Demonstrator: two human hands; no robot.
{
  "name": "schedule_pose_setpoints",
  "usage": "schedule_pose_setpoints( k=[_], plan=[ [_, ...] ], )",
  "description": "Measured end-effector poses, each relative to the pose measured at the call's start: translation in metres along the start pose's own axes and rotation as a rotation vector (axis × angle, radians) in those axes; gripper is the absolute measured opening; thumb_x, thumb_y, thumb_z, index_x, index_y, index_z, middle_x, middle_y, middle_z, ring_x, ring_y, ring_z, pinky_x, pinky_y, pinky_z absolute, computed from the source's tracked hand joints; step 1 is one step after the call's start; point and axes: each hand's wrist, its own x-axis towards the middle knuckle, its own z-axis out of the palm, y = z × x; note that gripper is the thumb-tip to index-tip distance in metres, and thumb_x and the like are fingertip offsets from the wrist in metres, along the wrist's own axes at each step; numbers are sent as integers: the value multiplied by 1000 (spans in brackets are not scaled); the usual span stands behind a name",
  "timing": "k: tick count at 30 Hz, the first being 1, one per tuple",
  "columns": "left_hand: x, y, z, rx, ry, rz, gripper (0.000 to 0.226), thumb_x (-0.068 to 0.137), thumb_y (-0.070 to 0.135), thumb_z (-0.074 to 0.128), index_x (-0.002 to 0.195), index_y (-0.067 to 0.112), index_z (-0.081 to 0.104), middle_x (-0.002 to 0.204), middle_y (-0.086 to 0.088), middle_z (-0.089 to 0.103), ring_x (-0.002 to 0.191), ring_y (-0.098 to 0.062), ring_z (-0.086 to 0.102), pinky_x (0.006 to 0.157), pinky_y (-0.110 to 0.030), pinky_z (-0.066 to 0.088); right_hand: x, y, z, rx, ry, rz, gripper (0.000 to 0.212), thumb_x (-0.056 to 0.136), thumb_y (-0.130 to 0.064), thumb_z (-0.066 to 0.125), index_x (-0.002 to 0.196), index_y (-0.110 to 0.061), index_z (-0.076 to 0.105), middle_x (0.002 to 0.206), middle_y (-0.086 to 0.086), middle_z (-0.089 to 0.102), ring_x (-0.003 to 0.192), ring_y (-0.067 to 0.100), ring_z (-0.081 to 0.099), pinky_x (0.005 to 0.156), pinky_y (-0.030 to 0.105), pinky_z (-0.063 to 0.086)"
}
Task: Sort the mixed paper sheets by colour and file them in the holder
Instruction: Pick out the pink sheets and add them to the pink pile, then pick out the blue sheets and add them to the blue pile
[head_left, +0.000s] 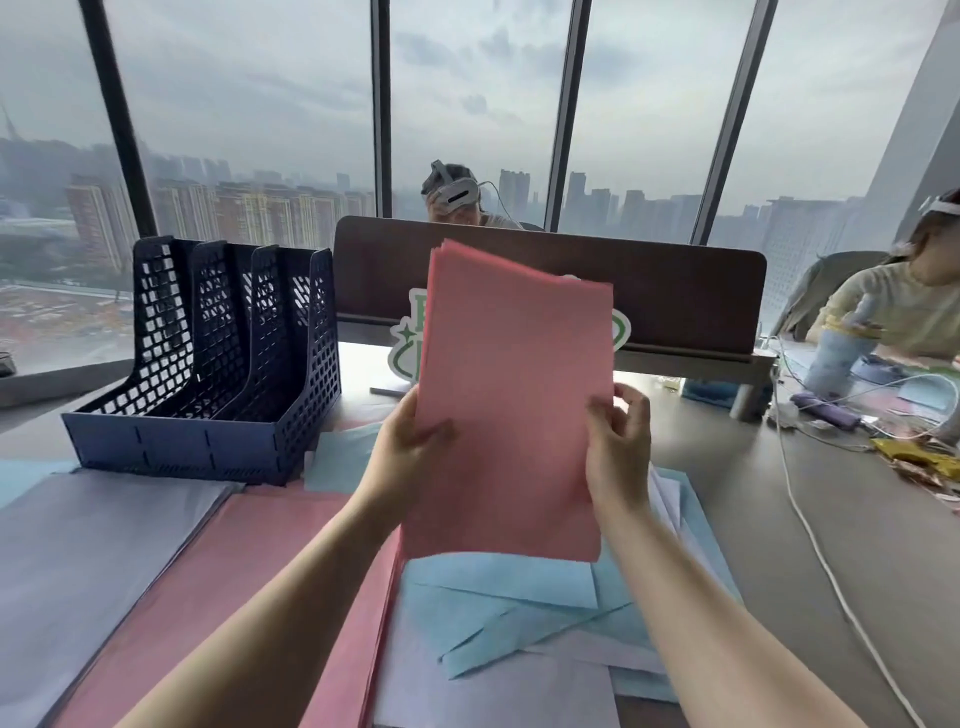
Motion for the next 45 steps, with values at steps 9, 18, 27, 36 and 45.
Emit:
schedule_pose_setpoints(
  k=[9, 18, 27, 36, 45],
  plan=[
    [-19, -9, -15, 268, 178, -87, 13, 77, 27, 64, 89, 24, 67, 82, 7, 73, 78, -15, 67, 77, -45, 56, -37, 8, 7, -294, -240, -64, 32, 97, -17, 47, 128, -13, 55, 116, 5, 67, 105, 20, 61, 97, 38, 45],
    [-31, 60, -141, 232, -25, -436, 28, 69, 23, 81, 93, 8, 78, 93, -17, 75, 70, -24, 71, 68, -32, 61, -91, -53, 45, -129, -636, 254, 27, 91, -6, 49, 66, 2, 55, 59, 12, 53, 49, 19, 50, 47, 25, 38],
    [-102, 48, -216, 507, -113, -815, 46, 69, 17, 77, 112, 2, 67, 102, -21, 73, 91, -37, 71, 86, -48, 57, -161, -19, 80, -512, -1063, 468, 17, 89, -9, 53, 72, -9, 54, 64, 12, 58, 39, 18, 54, 34, 20, 36],
    [-108, 41, -225, 1001, -197, -977, 36, 71, 27, 82, 99, 12, 66, 71, -8, 66, 54, -18, 58, 49, -22, 44, -174, -11, 83, -907, -1128, 262, 21, 78, -14, 45, 59, -10, 52, 43, 3, 56, 30, 16, 50, 40, 17, 36],
    [-83, 40, -175, 1437, -53, -582, 47, 71, 52, 77, 100, 23, 54, 107, 8, 57, 97, -18, 54, 89, -34, 48, -132, -11, 51, -1106, -884, -196, 17, 82, -37, 61, 94, -26, 59, 102, -3, 66, 99, 23, 58, 77, 30, 46]
  ],
)
